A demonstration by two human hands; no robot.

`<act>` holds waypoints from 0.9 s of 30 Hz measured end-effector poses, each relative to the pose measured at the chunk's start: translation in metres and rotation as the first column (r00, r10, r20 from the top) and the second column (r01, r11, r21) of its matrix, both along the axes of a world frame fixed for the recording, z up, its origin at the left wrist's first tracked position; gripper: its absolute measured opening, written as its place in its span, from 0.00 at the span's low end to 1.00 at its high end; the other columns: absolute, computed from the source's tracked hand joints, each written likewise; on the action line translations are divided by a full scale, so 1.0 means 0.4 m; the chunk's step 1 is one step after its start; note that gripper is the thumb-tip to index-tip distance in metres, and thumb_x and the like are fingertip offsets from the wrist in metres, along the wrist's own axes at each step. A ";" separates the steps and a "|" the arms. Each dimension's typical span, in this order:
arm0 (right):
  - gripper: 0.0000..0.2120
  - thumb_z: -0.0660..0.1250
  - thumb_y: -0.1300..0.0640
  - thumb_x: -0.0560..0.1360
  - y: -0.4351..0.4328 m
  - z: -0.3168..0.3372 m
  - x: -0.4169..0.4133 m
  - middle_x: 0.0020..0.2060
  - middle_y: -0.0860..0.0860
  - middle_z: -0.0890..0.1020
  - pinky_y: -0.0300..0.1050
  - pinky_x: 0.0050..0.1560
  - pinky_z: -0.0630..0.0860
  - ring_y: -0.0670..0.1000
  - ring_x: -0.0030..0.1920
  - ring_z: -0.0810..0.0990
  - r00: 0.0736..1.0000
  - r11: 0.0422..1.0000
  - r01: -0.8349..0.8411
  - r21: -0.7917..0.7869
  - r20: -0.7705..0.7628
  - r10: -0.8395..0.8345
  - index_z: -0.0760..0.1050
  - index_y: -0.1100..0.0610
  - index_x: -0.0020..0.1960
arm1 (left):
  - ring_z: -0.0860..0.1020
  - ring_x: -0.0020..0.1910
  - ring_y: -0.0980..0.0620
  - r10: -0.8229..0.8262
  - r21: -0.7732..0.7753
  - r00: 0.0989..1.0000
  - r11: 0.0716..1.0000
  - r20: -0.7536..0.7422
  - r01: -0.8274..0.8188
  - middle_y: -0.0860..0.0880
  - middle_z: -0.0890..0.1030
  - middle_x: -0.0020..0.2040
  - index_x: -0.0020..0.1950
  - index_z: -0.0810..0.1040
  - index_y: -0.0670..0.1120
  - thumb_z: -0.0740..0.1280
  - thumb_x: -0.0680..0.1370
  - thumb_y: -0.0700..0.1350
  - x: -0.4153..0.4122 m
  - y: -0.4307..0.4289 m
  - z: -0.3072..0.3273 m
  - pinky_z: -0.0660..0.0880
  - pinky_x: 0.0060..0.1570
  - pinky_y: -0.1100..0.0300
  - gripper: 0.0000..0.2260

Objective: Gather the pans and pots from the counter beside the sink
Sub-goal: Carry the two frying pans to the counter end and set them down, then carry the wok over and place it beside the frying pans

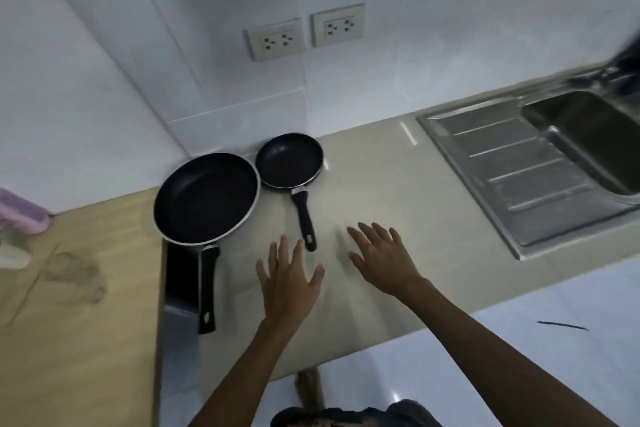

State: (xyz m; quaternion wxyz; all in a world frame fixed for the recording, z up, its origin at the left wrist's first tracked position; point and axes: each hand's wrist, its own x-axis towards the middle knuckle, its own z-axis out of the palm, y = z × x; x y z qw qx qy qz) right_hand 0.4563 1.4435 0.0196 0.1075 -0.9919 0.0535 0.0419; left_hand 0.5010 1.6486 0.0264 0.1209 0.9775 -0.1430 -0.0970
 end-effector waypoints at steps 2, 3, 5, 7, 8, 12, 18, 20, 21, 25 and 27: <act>0.27 0.57 0.43 0.82 -0.086 0.015 -0.075 0.76 0.55 0.70 0.66 0.73 0.63 0.62 0.75 0.67 0.999 0.999 0.026 -0.047 0.046 -0.024 0.64 0.53 0.78 | 0.56 0.82 0.44 -0.135 0.001 0.987 0.991 0.081 0.136 0.46 0.58 0.83 0.80 0.64 0.52 0.57 0.79 0.66 -0.051 -0.116 0.019 0.52 0.77 0.38 0.32; 0.27 0.58 0.43 0.82 -0.139 0.026 -0.117 0.75 0.55 0.71 0.67 0.72 0.64 0.62 0.75 0.68 0.997 0.997 0.045 -0.062 0.067 -0.041 0.66 0.53 0.77 | 0.56 0.82 0.44 -0.195 0.002 0.975 0.981 0.110 0.196 0.46 0.59 0.83 0.80 0.64 0.52 0.55 0.79 0.67 -0.078 -0.183 0.029 0.52 0.77 0.38 0.33; 0.26 0.59 0.43 0.82 -0.261 0.047 -0.209 0.74 0.56 0.72 0.69 0.71 0.66 0.63 0.74 0.69 0.991 0.990 0.108 -0.094 0.089 -0.100 0.68 0.53 0.76 | 0.55 0.82 0.45 -0.313 0.018 0.936 0.949 0.159 0.315 0.47 0.58 0.83 0.80 0.64 0.52 0.53 0.79 0.68 -0.137 -0.329 0.041 0.50 0.78 0.39 0.34; 0.26 0.59 0.43 0.82 -0.372 0.065 -0.302 0.74 0.56 0.73 0.68 0.71 0.66 0.63 0.74 0.70 0.977 0.975 0.201 -0.093 0.093 -0.193 0.69 0.53 0.76 | 0.56 0.82 0.46 -0.427 0.040 0.889 0.904 0.167 0.427 0.48 0.58 0.83 0.81 0.63 0.52 0.52 0.79 0.68 -0.190 -0.465 0.049 0.49 0.78 0.39 0.34; 0.26 0.60 0.43 0.81 -0.428 0.071 -0.360 0.73 0.56 0.73 0.68 0.71 0.66 0.63 0.74 0.70 0.965 0.964 0.253 -0.089 0.101 -0.243 0.69 0.52 0.76 | 0.57 0.82 0.46 -0.478 0.045 0.863 0.877 0.162 0.478 0.47 0.59 0.83 0.81 0.63 0.52 0.52 0.79 0.68 -0.226 -0.536 0.053 0.50 0.78 0.39 0.34; 0.25 0.55 0.42 0.83 -0.657 0.104 -0.560 0.76 0.55 0.70 0.66 0.73 0.64 0.62 0.76 0.67 0.899 0.894 0.435 -0.107 0.101 -0.426 0.66 0.49 0.77 | 0.63 0.80 0.46 -0.612 -0.002 0.766 0.781 0.197 0.625 0.47 0.66 0.80 0.79 0.67 0.50 0.53 0.79 0.68 -0.352 -0.814 0.083 0.56 0.78 0.39 0.34; 0.26 0.55 0.42 0.83 -0.927 0.150 -0.814 0.76 0.53 0.70 0.65 0.72 0.65 0.62 0.76 0.67 0.721 0.717 0.692 -0.087 0.118 -0.683 0.63 0.48 0.79 | 0.63 0.80 0.46 -0.781 -0.008 0.580 0.594 0.230 0.804 0.47 0.68 0.79 0.79 0.68 0.50 0.51 0.80 0.68 -0.500 -1.202 0.109 0.56 0.78 0.39 0.34; 0.27 0.53 0.41 0.83 -1.000 0.156 -0.868 0.77 0.53 0.68 0.65 0.74 0.64 0.61 0.77 0.65 0.665 0.661 0.747 -0.070 0.102 -0.740 0.61 0.48 0.79 | 0.60 0.81 0.47 -0.826 0.020 0.523 0.538 0.210 0.843 0.48 0.64 0.81 0.81 0.63 0.51 0.49 0.80 0.69 -0.536 -1.323 0.105 0.51 0.79 0.40 0.35; 0.27 0.51 0.40 0.83 -1.042 0.155 -0.892 0.78 0.52 0.67 0.65 0.74 0.63 0.61 0.77 0.64 0.632 0.630 0.775 -0.058 0.099 -0.768 0.60 0.48 0.80 | 0.58 0.82 0.48 -0.846 0.029 0.490 0.506 0.210 0.862 0.49 0.62 0.82 0.81 0.61 0.52 0.47 0.80 0.70 -0.553 -1.388 0.098 0.48 0.79 0.41 0.35; 0.31 0.43 0.37 0.81 -1.251 0.156 -0.960 0.79 0.52 0.65 0.65 0.76 0.61 0.61 0.78 0.62 0.535 0.536 0.844 -0.021 0.102 -0.839 0.59 0.47 0.80 | 0.54 0.83 0.49 -0.893 0.034 0.398 0.414 0.212 0.910 0.50 0.58 0.83 0.82 0.59 0.53 0.45 0.80 0.70 -0.618 -1.675 0.092 0.45 0.79 0.42 0.36; 0.31 0.42 0.36 0.81 -1.378 0.151 -0.986 0.79 0.51 0.64 0.65 0.76 0.60 0.60 0.79 0.61 0.517 0.516 0.856 -0.038 0.096 -0.851 0.57 0.46 0.81 | 0.54 0.83 0.49 -0.902 0.031 0.376 0.391 0.215 0.920 0.50 0.58 0.83 0.82 0.58 0.53 0.45 0.80 0.70 -0.645 -1.814 0.091 0.44 0.79 0.42 0.36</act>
